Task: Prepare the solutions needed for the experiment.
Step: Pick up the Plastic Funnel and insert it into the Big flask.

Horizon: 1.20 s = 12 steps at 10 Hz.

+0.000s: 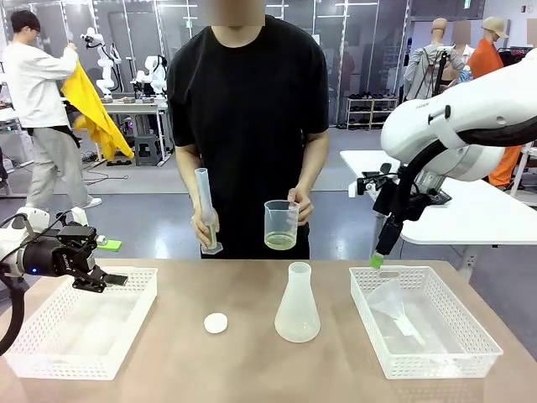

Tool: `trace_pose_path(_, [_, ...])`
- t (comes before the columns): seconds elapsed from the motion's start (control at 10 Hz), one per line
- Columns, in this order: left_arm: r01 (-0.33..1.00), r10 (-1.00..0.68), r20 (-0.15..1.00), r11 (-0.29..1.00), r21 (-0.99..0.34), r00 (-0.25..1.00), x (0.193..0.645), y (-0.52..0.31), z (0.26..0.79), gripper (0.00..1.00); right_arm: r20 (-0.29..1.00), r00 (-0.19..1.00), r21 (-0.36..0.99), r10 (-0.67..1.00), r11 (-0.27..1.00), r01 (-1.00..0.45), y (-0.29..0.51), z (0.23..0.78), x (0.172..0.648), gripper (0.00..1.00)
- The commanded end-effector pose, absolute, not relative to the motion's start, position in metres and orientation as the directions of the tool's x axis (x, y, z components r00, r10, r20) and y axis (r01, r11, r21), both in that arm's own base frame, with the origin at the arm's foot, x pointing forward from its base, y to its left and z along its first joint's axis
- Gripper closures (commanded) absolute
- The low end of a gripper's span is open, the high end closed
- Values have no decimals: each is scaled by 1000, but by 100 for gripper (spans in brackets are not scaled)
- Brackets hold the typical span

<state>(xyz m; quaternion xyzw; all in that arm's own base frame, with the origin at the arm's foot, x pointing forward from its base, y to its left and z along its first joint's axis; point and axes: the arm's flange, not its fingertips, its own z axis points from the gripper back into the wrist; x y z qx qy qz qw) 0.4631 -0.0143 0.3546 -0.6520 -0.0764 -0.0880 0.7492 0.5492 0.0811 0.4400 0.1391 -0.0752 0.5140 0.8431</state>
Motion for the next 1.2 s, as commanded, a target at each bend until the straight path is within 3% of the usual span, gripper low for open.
trace_pose_path(0.0, [232, -20, 232, 142, -962, 973, 465, -16, 355, 0, 253, 461, 205, 851, 419, -885, 80, 444, 543, 0])
trace_pose_path(0.5, [232, -20, 232, 142, -962, 973, 465, -16, 355, 0, 253, 461, 196, 851, 422, -885, 81, 438, 543, 0])
trace_pose_path(0.7, [232, -20, 232, 142, -962, 973, 465, -16, 355, 0, 212, 313, 80, 926, 303, -950, 86, 431, 551, 0])
trace_pose_path(1.1, [232, -20, 232, 142, -962, 973, 465, -16, 355, 0, 90, 70, 22, 993, 69, -997, 85, 407, 559, 0])
